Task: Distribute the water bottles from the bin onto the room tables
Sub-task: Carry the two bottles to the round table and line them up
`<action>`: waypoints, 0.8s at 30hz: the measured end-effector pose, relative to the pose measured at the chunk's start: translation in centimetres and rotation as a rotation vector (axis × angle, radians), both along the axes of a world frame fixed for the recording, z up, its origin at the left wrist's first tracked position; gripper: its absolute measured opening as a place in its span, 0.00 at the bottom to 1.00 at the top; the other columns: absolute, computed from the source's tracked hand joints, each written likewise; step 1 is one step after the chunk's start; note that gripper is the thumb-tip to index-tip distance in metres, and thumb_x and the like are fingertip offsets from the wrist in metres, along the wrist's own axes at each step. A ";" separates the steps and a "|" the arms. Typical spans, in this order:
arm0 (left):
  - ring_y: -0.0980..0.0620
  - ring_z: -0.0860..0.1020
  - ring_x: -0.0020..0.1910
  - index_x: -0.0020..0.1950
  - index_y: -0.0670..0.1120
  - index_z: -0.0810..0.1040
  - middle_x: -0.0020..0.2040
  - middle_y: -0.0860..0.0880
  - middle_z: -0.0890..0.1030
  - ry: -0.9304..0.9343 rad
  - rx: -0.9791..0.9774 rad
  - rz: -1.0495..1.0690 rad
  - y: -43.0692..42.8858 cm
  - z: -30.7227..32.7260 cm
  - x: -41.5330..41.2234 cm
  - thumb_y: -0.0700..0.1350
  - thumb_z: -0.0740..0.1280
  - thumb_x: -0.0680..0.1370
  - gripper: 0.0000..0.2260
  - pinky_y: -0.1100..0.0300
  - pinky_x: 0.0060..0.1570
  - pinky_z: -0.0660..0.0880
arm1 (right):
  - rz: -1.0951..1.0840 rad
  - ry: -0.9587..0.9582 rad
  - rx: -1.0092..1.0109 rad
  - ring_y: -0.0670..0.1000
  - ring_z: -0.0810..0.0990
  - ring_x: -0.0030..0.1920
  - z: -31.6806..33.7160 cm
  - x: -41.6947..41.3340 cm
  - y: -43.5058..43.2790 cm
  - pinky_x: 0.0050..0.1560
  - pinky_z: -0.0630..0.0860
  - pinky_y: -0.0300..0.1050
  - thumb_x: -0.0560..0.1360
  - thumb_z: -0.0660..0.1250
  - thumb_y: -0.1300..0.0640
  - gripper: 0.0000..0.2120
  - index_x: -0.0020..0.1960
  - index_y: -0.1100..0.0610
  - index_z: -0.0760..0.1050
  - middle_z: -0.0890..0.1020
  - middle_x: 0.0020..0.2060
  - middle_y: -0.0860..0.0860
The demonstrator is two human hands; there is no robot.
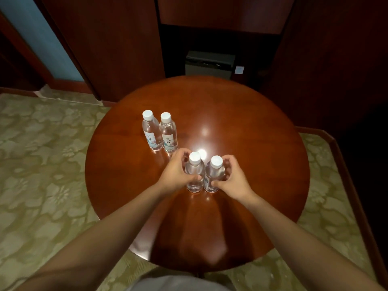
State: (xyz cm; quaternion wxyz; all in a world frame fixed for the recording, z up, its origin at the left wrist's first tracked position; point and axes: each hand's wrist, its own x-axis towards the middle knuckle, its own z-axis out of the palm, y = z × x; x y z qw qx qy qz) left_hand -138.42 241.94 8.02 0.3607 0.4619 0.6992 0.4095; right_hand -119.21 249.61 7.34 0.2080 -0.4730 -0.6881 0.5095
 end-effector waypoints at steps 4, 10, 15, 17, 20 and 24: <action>0.56 0.76 0.60 0.62 0.56 0.72 0.61 0.54 0.74 0.071 -0.003 -0.134 -0.5 1.5 -0.3 0.45 0.80 0.65 0.29 0.51 0.65 0.74 | 0.052 -0.037 0.021 0.49 0.80 0.57 1.6 0.3 0.3 0.59 0.77 0.45 0.64 0.80 0.67 0.31 0.58 0.48 0.70 0.80 0.55 0.45; 0.56 0.78 0.56 0.62 0.60 0.77 0.57 0.54 0.76 0.301 -0.009 -0.279 0.1 4.4 -1.5 0.44 0.75 0.72 0.21 0.52 0.61 0.76 | 0.053 -0.171 0.166 0.48 0.82 0.50 4.9 0.3 0.9 0.56 0.79 0.49 0.66 0.80 0.59 0.18 0.52 0.50 0.77 0.82 0.48 0.45; 0.54 0.78 0.55 0.68 0.55 0.75 0.61 0.52 0.77 0.592 -0.094 -0.405 0.6 6.4 -1.4 0.49 0.70 0.77 0.19 0.56 0.58 0.76 | 0.061 -0.410 0.268 0.48 0.82 0.47 6.9 -0.2 0.8 0.43 0.75 0.44 0.67 0.77 0.47 0.16 0.52 0.49 0.78 0.83 0.46 0.45; 0.54 0.78 0.55 0.67 0.54 0.76 0.61 0.53 0.77 0.617 -0.101 -0.381 0.5 6.4 -1.1 0.49 0.70 0.77 0.19 0.56 0.57 0.76 | 0.055 -0.474 0.305 0.49 0.82 0.48 7.1 -0.4 0.4 0.45 0.76 0.45 0.68 0.76 0.45 0.15 0.52 0.48 0.79 0.83 0.46 0.45; 0.53 0.78 0.54 0.65 0.52 0.78 0.59 0.53 0.77 0.636 -0.092 -0.315 0.1 6.4 -0.6 0.48 0.72 0.75 0.18 0.56 0.56 0.76 | 0.040 -0.512 0.333 0.50 0.82 0.49 6.9 -0.5 0.1 0.45 0.76 0.45 0.70 0.73 0.43 0.15 0.52 0.49 0.79 0.83 0.47 0.45; 0.50 0.79 0.50 0.57 0.50 0.80 0.53 0.51 0.79 0.701 -0.120 -0.239 -0.2 6.8 -0.7 0.51 0.75 0.71 0.16 0.52 0.51 0.77 | 0.113 -0.552 0.358 0.50 0.81 0.50 7.3 -0.5 0.6 0.43 0.74 0.44 0.74 0.70 0.44 0.13 0.55 0.48 0.78 0.82 0.47 0.45</action>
